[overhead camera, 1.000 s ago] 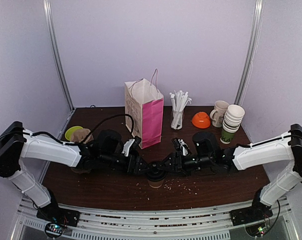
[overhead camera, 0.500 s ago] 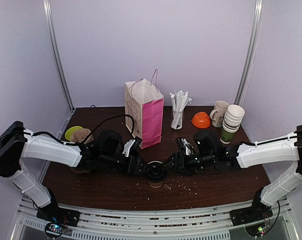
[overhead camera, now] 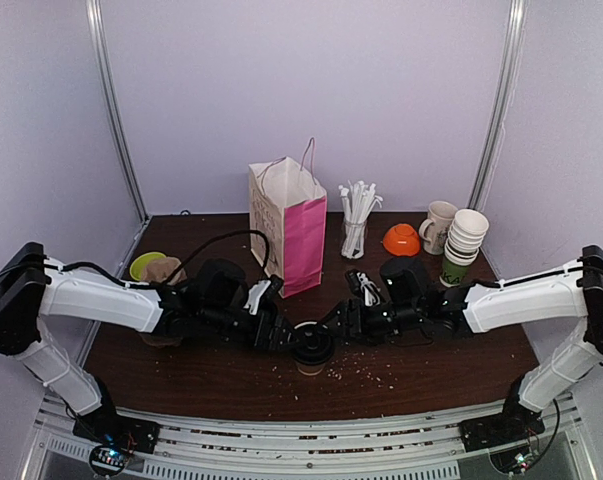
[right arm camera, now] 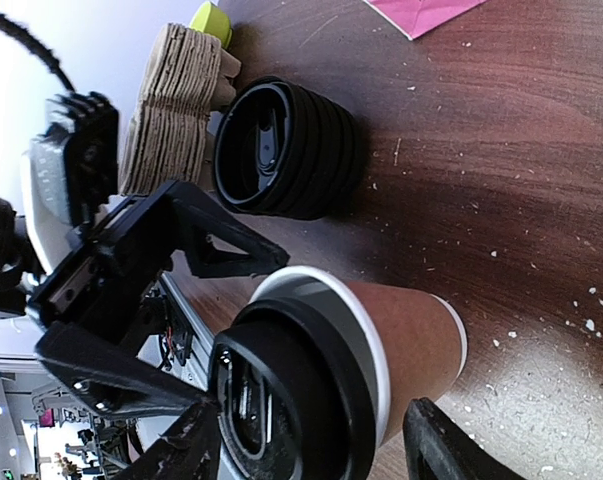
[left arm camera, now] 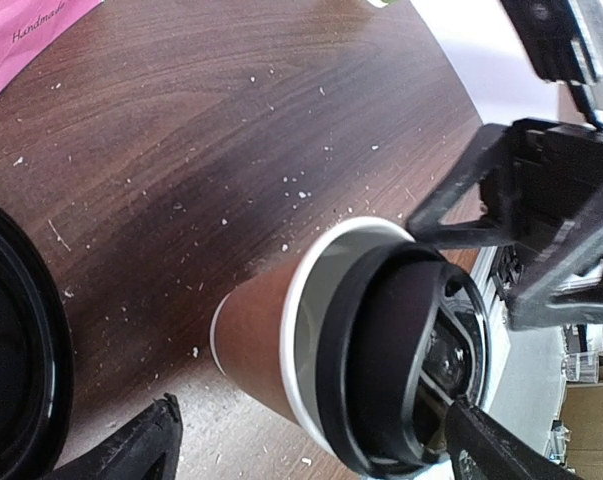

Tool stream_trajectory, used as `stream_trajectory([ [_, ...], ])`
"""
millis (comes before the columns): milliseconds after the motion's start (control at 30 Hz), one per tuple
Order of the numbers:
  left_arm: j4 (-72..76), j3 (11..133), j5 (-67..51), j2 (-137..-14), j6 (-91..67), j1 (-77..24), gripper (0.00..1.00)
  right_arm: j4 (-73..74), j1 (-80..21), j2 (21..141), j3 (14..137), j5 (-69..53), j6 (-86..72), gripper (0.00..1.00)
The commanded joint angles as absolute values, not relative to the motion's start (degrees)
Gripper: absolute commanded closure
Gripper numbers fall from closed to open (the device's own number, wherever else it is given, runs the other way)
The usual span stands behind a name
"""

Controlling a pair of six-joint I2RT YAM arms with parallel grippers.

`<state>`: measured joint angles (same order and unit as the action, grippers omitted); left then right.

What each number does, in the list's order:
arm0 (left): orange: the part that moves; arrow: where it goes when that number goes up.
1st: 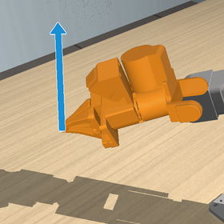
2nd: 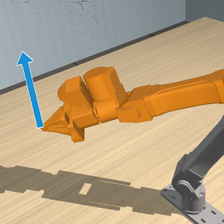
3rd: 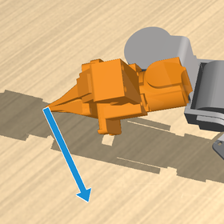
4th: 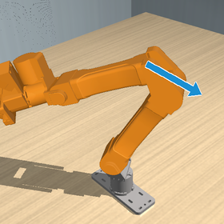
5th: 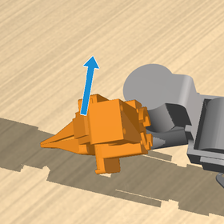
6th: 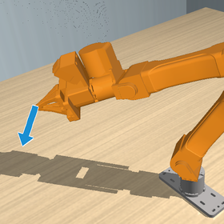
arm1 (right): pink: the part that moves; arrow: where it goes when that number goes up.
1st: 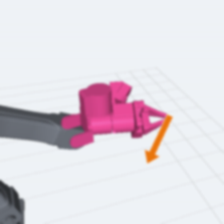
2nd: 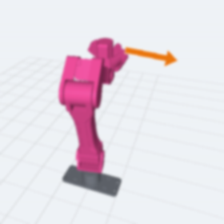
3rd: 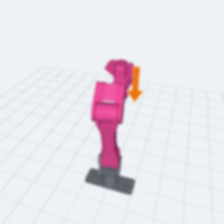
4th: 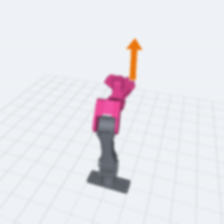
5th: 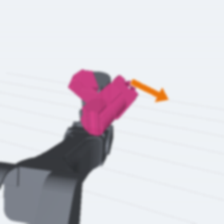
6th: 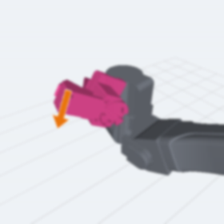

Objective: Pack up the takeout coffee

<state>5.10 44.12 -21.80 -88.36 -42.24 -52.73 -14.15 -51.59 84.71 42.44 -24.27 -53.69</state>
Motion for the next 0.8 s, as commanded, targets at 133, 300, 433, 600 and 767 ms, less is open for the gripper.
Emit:
stream_trajectory([
  [133,3.6,45.0,-20.1,-86.6,-41.5,-53.1,0.05,-19.2,-50.9,87.8,41.4,-25.1,-54.0,0.37],
  [300,3.7,44.9,-19.5,-87.8,-41.4,-53.1,0.10,-20.4,-50.7,88.4,40.2,-25.0,-54.5,0.41],
  [433,4.0,44.5,-19.4,-88.8,-41.1,-53.1,0.14,-21.1,-50.5,88.8,39.0,-25.0,-54.8,0.45],
  [600,4.8,43.4,-19.3,-89.4,-41.2,-53.1,0.17,-21.9,-50.5,89.5,37.9,-25.1,-55.1,0.47],
  [767,5.8,42.0,-19.2,-90.2,-41.5,-53.1,0.19,-22.2,-50.5,90.4,37.1,-24.7,-55.0,0.50],
])
